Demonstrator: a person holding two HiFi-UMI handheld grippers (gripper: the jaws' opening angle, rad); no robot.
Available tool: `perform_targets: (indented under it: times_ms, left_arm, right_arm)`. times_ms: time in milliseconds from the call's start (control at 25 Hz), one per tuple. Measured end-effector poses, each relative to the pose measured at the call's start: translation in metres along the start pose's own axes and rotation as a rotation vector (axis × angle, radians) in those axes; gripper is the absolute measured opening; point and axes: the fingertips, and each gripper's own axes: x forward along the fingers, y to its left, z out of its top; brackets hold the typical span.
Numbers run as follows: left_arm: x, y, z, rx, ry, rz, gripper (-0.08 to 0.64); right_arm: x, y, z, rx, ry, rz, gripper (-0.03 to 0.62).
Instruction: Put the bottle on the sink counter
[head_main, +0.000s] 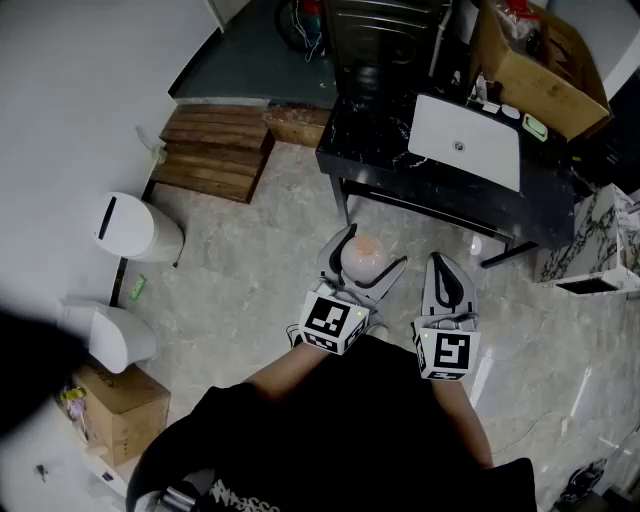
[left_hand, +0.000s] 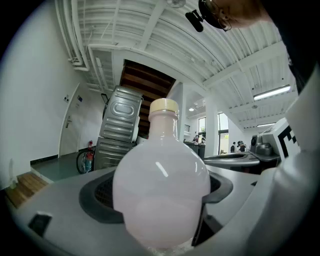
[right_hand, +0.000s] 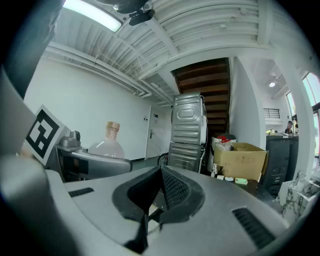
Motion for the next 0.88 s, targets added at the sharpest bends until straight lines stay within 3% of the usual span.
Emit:
perform_targets:
  times_ms: [360,880]
  left_arm:
    - [0.003,-0.004,-0.009,0.014,0.005,0.072,0.41]
    - [0.096,0.03,-0.004,0.018,0.027,0.023,0.41]
  right_arm:
    - [-0.024,-0.034,-0.013,0.083,-0.036,0.014,0.038]
    - [0.035,-0.091,-0.031,0.106,0.019,-0.06,0.04]
